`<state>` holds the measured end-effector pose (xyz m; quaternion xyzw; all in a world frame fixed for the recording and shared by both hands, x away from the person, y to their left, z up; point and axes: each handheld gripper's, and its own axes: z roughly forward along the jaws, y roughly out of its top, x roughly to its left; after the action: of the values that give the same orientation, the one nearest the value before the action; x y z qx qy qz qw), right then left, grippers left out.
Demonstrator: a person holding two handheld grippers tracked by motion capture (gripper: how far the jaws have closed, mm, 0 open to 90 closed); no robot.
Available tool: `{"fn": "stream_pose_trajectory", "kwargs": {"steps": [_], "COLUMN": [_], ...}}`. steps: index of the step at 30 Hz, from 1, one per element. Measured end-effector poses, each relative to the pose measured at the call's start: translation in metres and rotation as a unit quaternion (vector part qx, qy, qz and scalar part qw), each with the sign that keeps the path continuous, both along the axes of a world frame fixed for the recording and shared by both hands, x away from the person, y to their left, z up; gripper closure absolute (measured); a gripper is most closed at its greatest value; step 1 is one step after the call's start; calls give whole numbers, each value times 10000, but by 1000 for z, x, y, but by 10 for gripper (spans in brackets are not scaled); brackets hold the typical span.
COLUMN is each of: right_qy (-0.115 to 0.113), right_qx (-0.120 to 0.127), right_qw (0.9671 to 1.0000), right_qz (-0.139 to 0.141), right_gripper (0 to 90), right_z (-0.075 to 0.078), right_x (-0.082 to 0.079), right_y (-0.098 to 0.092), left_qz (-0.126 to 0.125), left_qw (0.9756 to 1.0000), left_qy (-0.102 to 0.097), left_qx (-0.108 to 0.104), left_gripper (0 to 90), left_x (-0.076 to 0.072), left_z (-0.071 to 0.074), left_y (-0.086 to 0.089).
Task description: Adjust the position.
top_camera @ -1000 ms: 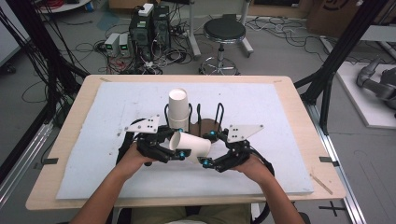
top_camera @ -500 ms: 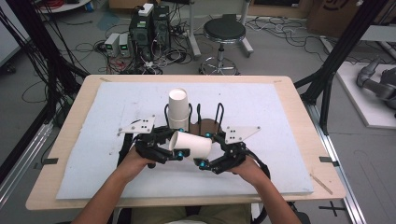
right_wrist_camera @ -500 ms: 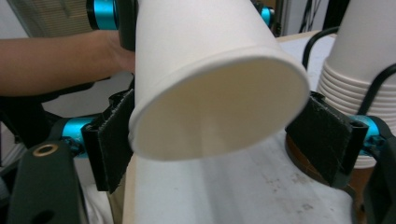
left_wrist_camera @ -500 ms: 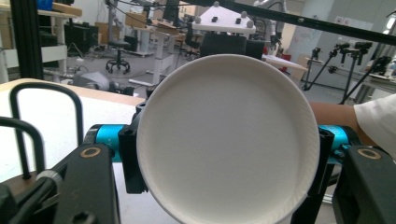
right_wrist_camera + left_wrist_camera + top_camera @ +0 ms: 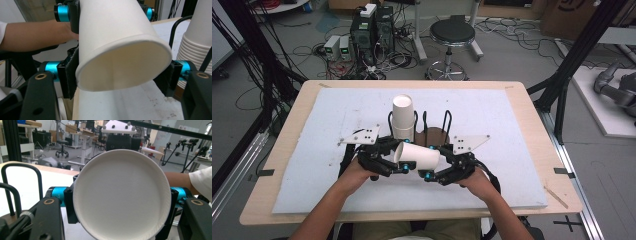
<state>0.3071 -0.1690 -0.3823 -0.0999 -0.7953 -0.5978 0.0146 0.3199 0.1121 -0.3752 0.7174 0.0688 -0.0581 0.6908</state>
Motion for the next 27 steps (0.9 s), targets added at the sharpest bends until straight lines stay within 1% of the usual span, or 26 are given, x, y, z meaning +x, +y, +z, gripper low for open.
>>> {"fn": "stream_pose_trajectory", "kwargs": {"steps": [2,3,4,5,6,8,9,10,11,12,14,15,16,17,18,20,23,24,25,26,27], "right_qy": [11,-73,-112,-121,-150,-184,-224,-310,-334,-313,-406,-480,-524,-579,-579,-630,-644,-653,-629,-608,-608], "right_qx": [-103,-164,-245,-293,-331,-462,-604,-721,-833,-968,-1230,-1390,-1577,-1776,-1776,-1933,-2032,-2043,-2089,-2183,-2183], "right_qw": [9999,9998,9996,9995,9993,9987,9978,9968,9959,9947,9915,9891,9861,9824,9824,9791,9767,9763,9754,9733,9733], "right_qz": [-11,-20,-46,-64,-70,-105,-136,-148,-139,-147,-125,-120,-54,17,17,109,258,296,323,365,365], "right_gripper": [331,338,342,346,351,358,361,363,364,364,364,364,364,364,364,364,363,363,363,363,363], "right_z": [0,0,1,2,3,4,6,7,9,11,14,16,17,19,19,21,21,21,21,19,19], "right_x": [0,1,0,0,1,1,1,1,1,0,0,-1,-2,-4,-4,-6,-9,-9,-10,-11,-11], "right_y": [0,-1,-1,-1,-3,-4,-5,-5,-5,-5,-5,-4,-3,0,0,4,8,9,10,12,12], "left_qz": [70,170,251,282,306,313,330,378,408,393,372,342,324,292,249,185,59,11,-17,-69,-85], "left_qw": [9998,9992,9980,9969,9963,9952,9945,9930,9914,9900,9858,9832,9818,9799,9784,9753,9716,9706,9701,9695,9694], "left_qy": [67,25,3,-12,-35,-130,-182,-245,-285,-318,-432,-491,-518,-550,-573,-586,-580,-582,-564,-570,-553], "left_qx": [190,374,581,728,807,917,979,1089,1207,1316,1582,1724,1798,1895,1970,2119,2294,2337,2359,2385,2391], "left_gripper": [362,344,294,242,209,201,199,199,198,193,190,190,190,190,190,190,190,190,192,202,202], "left_x": [0,-1,-1,-1,-2,-2,-3,-4,-5,-6,-8,-9,-10,-10,-11,-12,-13,-13,-14,-14,-15], "left_z": [0,0,1,2,3,6,8,10,12,13,15,15,15,14,13,11,7,6,6,5,5], "left_y": [0,-1,-1,-1,0,3,5,7,8,8,8,6,5,4,2,-2,-7,-8,-9,-10,-11]}}
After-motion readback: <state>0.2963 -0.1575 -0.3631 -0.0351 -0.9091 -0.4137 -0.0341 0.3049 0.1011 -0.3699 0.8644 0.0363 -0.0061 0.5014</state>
